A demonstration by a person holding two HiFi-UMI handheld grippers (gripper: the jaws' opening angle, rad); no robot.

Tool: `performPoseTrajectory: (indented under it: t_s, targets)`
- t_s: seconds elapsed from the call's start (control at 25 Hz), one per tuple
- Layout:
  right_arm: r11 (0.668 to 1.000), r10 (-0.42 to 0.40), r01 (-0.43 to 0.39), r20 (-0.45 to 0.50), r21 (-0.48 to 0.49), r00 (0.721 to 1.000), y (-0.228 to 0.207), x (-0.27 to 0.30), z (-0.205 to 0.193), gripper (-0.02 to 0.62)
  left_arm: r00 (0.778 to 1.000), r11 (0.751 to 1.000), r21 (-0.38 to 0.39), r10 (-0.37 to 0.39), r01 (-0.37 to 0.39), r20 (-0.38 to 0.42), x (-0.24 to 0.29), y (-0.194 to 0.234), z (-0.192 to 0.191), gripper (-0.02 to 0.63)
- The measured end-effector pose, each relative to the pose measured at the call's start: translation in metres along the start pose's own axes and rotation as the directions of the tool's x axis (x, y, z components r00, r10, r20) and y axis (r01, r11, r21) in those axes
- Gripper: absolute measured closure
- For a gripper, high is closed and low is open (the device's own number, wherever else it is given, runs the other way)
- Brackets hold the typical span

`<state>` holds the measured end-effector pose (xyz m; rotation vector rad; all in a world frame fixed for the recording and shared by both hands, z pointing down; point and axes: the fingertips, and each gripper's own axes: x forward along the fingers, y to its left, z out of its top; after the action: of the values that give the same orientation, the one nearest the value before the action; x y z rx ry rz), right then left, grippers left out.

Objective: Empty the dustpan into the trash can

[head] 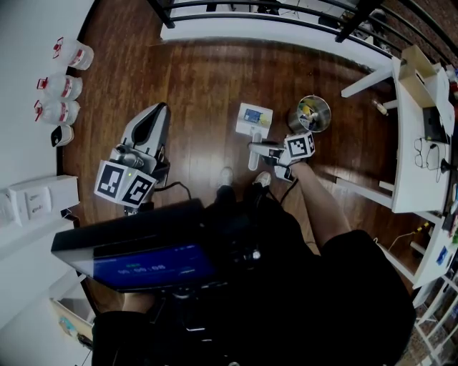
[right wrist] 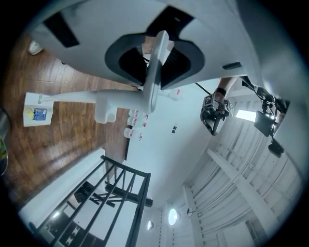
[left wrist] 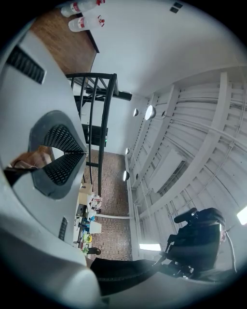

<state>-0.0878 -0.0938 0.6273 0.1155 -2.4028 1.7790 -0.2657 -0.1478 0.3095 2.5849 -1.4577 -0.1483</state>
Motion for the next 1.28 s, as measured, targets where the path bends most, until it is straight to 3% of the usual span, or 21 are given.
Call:
performPoseTrajectory:
  t_s: [0.44,0.6,0.72,0.92,1.0,1.08,1.16,1.2,1.28]
  targets:
    - [0.999,0.015,-0.014,0.026,-0.037,1.0,0.037,-0.015,0.0,0.494,0.995,0.984,-0.163,-0.085,0.077,-0.044,0.014,0.006,-0.04,0.59]
    - [0.998,0.033,-0.031,0.031,-0.062,0.999,0.061,-0.026,0.003,0.491,0.983,0.962,-0.243,-0.152,0.122,-0.107,0.028,-0.004,-0.072,0.54]
    - [0.996,0.053,-0.051,0.026,-0.076,0.998,0.083,-0.034,0.005,0.489,0.974,0.931,-0.335,-0.197,0.148,-0.116,0.038,-0.011,-0.094,0.516]
    - [0.986,0.074,-0.076,-0.017,-0.148,0.997,0.131,-0.045,0.01,0.485,0.949,0.825,-0.535,-0.291,0.184,-0.122,0.058,-0.024,-0.134,0.457]
    - [0.98,0.081,-0.084,-0.026,-0.182,0.996,0.15,-0.053,0.015,0.482,0.941,0.766,-0.617,-0.318,0.181,-0.119,0.067,-0.029,-0.153,0.443]
    - [0.974,0.094,-0.094,-0.011,-0.207,0.996,0.17,-0.066,0.024,0.48,0.931,0.69,-0.703,-0.348,0.173,-0.113,0.08,-0.038,-0.171,0.413]
    - [0.968,0.109,-0.102,0.021,-0.227,0.994,0.19,-0.082,0.037,0.48,0.923,0.61,-0.778,-0.368,0.15,-0.111,0.095,-0.048,-0.188,0.385]
    - [0.965,0.116,-0.103,0.039,-0.24,0.992,0.2,-0.09,0.044,0.479,0.919,0.581,-0.805,-0.371,0.121,-0.129,0.101,-0.052,-0.2,0.383]
    - [0.958,0.131,-0.107,0.075,-0.266,0.989,0.218,-0.104,0.058,0.477,0.907,0.558,-0.829,-0.367,0.036,-0.208,0.11,-0.053,-0.229,0.347]
